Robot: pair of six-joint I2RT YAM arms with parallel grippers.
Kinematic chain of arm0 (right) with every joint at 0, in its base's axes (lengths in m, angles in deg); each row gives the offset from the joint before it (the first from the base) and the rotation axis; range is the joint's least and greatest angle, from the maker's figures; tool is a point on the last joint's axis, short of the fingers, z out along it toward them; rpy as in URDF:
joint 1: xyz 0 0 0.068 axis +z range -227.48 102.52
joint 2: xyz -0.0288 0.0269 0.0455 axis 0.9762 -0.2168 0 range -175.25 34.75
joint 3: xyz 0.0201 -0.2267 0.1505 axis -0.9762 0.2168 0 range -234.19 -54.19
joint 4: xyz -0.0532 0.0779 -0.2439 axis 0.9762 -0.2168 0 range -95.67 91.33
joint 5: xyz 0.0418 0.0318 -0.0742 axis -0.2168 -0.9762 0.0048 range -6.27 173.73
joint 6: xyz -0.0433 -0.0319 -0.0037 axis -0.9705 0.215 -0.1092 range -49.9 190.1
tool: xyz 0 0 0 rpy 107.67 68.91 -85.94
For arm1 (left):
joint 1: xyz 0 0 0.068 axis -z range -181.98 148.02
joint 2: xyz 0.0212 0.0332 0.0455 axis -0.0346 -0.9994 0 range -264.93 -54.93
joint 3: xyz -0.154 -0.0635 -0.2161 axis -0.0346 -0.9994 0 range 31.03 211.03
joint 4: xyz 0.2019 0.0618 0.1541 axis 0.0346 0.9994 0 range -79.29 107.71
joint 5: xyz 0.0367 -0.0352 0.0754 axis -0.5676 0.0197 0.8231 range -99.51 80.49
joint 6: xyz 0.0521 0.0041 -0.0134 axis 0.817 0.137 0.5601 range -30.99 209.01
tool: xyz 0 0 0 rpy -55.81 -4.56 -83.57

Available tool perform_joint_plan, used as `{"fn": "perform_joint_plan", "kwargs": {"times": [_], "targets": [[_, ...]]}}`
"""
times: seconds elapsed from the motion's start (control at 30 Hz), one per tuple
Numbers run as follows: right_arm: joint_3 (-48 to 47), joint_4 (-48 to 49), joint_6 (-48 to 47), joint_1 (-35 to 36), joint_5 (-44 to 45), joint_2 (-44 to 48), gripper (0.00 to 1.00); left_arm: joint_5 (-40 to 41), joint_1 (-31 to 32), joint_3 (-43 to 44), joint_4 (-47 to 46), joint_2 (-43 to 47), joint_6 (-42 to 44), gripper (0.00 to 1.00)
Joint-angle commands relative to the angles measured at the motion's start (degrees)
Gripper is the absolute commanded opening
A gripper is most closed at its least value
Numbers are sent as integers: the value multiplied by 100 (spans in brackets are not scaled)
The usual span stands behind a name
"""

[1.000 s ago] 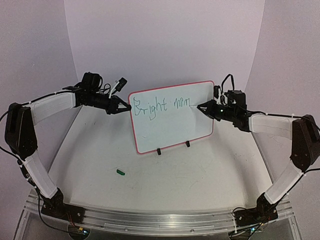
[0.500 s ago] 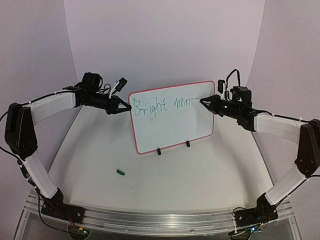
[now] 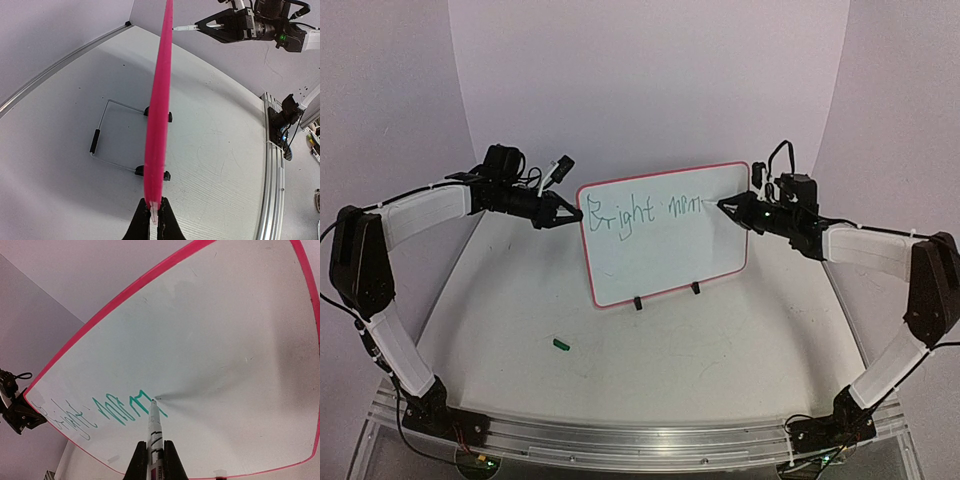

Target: Write a sentence on the whiteboard

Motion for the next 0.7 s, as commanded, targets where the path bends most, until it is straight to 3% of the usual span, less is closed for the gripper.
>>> {"fn": "perform_joint_plan", "kwargs": {"times": [0.0,0.67], "targets": [[-241,156,-22,-81,78,-154,0,43,100,149,326,161,121,0],[-377,163,10,-191,186,-12,0,41,102,150,321,181,124,0]]}}
